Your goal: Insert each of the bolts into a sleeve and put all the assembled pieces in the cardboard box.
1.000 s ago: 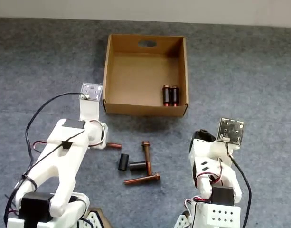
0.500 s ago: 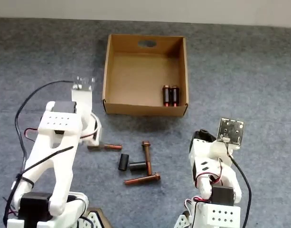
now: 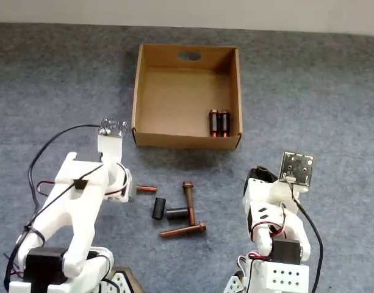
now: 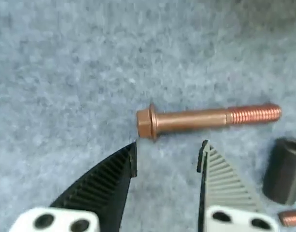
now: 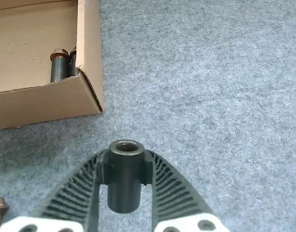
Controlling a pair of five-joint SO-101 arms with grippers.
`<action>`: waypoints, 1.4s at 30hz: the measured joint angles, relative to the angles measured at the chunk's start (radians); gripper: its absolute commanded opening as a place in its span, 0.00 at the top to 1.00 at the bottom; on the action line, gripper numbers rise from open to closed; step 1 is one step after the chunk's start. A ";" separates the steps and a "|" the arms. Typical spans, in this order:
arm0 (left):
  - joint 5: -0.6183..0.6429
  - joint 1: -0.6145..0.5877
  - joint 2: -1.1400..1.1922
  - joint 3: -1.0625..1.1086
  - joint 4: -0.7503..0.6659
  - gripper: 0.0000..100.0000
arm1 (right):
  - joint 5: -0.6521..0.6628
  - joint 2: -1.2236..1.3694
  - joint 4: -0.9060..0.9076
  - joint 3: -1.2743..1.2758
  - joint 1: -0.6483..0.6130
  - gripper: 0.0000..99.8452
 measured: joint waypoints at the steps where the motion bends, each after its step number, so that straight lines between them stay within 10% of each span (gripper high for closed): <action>1: 0.000 0.000 0.000 0.003 -0.026 0.79 | 0.000 0.000 0.000 0.000 0.000 0.99; 15: 0.213 0.002 0.000 0.003 -0.292 0.79 | 0.000 0.000 0.000 0.000 0.000 0.99; 42: 0.588 0.196 0.000 0.009 -0.224 0.79 | 0.000 0.000 0.000 0.000 0.031 0.99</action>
